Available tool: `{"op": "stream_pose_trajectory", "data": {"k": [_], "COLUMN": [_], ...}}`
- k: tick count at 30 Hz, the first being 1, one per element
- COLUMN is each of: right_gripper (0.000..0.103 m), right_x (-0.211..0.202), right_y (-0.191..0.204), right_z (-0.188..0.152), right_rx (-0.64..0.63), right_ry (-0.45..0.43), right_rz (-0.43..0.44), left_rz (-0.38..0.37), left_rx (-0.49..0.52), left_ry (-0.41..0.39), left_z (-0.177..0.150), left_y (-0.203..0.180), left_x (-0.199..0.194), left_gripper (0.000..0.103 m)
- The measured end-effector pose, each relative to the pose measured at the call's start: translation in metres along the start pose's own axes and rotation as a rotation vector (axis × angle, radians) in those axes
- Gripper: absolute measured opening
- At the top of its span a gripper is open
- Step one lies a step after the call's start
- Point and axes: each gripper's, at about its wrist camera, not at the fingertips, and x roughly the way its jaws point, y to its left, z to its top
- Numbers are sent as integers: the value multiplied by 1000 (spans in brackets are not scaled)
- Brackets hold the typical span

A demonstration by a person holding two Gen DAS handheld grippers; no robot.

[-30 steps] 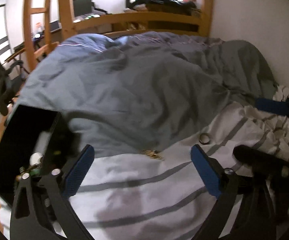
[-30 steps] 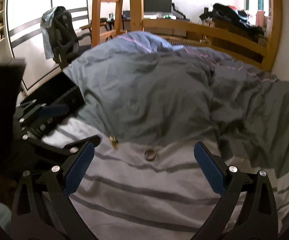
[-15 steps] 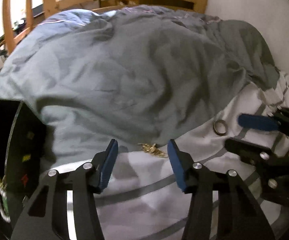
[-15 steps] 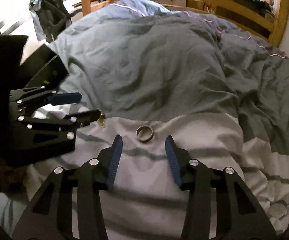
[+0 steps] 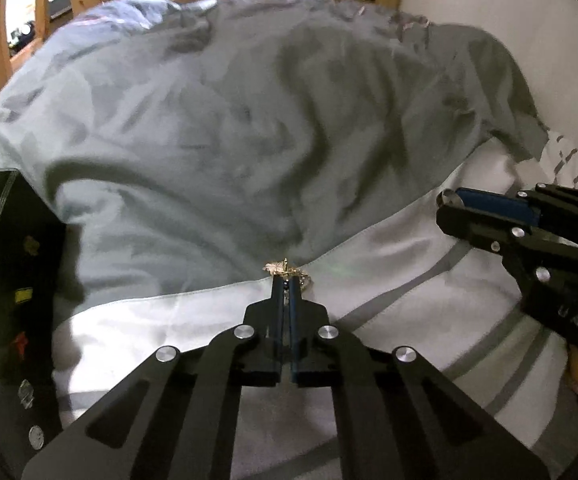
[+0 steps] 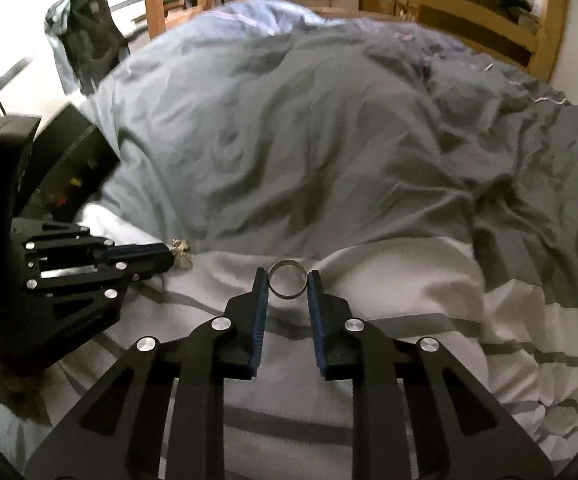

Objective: Organize jewelry
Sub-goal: 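Lift the gold necklace with the left tool while the right tool carries the silver ring to the box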

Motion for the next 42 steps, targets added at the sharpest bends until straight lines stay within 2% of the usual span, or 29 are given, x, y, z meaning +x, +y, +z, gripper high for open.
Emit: {"op": "stream_pose_trajectory", "data": {"k": [5, 17, 23, 29, 35, 42], "right_gripper": [21, 21, 21, 21, 21, 21], "right_x": [-14, -23, -24, -25, -33, -41], "right_y": [-4, -3, -2, -1, 11, 36], "right_z": [-4, -6, -6, -6, -4, 2], "right_rx": [10, 9, 4, -2, -67, -148], "right_ry": [-53, -93, -101, -107, -138, -151], "right_rz": [7, 43, 40, 36, 32, 34], "left_rz": [-10, 54, 67, 113, 168, 278], "left_rx": [-21, -83, -131, -155, -161, -186], "left_ry": [-65, -226, -277, -335, -398, -428], "left_z": [-8, -22, -28, -32, -35, -40], "left_y": [4, 13, 23, 26, 22, 28], "left_x": [-21, -85, -105, -123, -146, -159], "left_gripper": [2, 2, 2, 2, 2, 2]}}
